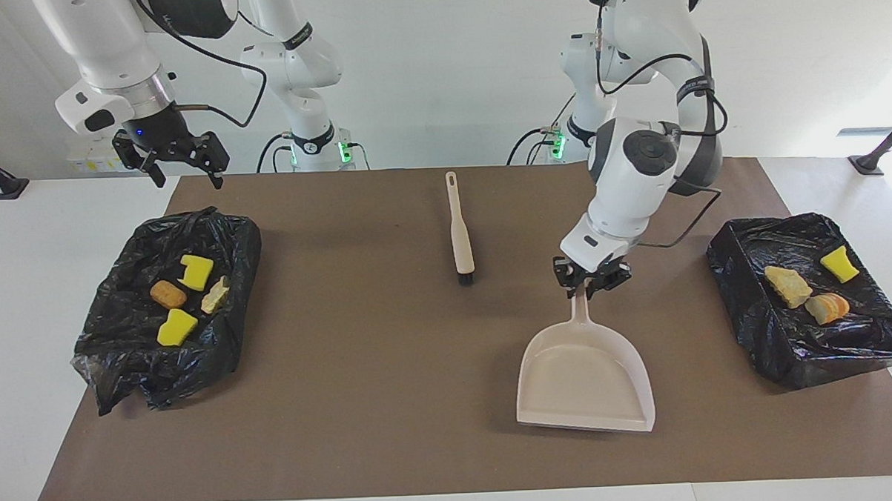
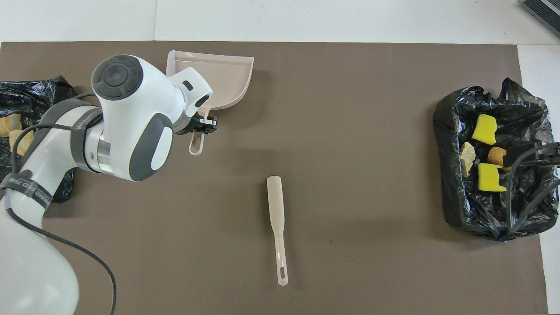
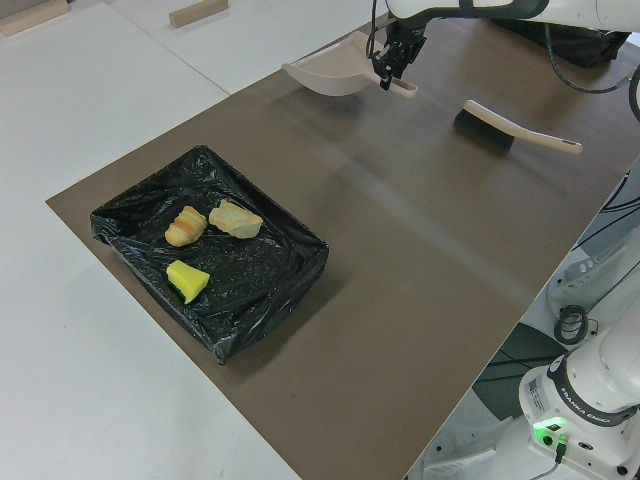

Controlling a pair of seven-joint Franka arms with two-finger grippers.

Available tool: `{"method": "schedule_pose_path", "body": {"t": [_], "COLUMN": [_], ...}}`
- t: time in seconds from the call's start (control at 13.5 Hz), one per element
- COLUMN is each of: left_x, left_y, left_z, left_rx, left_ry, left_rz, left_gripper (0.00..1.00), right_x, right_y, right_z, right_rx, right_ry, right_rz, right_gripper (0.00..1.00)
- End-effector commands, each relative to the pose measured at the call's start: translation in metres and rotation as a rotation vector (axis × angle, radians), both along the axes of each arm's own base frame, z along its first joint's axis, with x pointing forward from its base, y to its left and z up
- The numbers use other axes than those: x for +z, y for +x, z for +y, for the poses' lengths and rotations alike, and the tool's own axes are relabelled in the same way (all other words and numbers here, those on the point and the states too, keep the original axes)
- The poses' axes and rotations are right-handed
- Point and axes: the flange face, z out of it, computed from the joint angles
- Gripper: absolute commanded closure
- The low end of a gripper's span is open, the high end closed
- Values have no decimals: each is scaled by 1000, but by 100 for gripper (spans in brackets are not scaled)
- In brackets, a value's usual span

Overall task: Sweep and dump trash in bin
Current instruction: 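Lift the empty dustpan out of the bag with the left gripper, then set the dustpan down on the table and release it with the left gripper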

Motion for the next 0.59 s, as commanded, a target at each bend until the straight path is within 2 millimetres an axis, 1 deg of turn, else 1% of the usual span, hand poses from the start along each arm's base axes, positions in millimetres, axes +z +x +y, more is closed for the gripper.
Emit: {"method": "schedule_pose_path", "body": {"t": [0.0, 0.07, 0.15, 0.22, 0.3, 0.37, 0.44, 0.52], "left_x": [-4, -7, -15, -14, -13, -16, -33, -47], "left_y": [-15, -25, -29, -30, -35, -44, -50, -51], "left_z": [-42, -63, -80, -91, -101, -115, -129, -135], "left_rx": [10, 17, 74, 126, 143, 136, 138, 154], "left_ry": [-32, -35, -52, -77, -87, -86, -73, -64], "left_rz": [-18, -13, -28, -51, -53, -46, -26, -12], "left_gripper": [100, 100, 100, 100, 100, 100, 100, 100], "right_x": [3, 2, 3, 4, 2, 2, 3, 2], "right_y": [-1, -1, -1, -1, -2, -3, -2, -1], "right_z": [4, 4, 2, 2, 3, 4, 3, 2], "right_rx": [12, 12, 10, 11, 12, 13, 13, 13], "right_ry": [54, 57, 54, 52, 53, 53, 53, 53], "right_rz": [11, 12, 7, 4, 12, 18, 15, 11], "right_gripper": [0, 0, 0, 0, 0, 0, 0, 0]}}
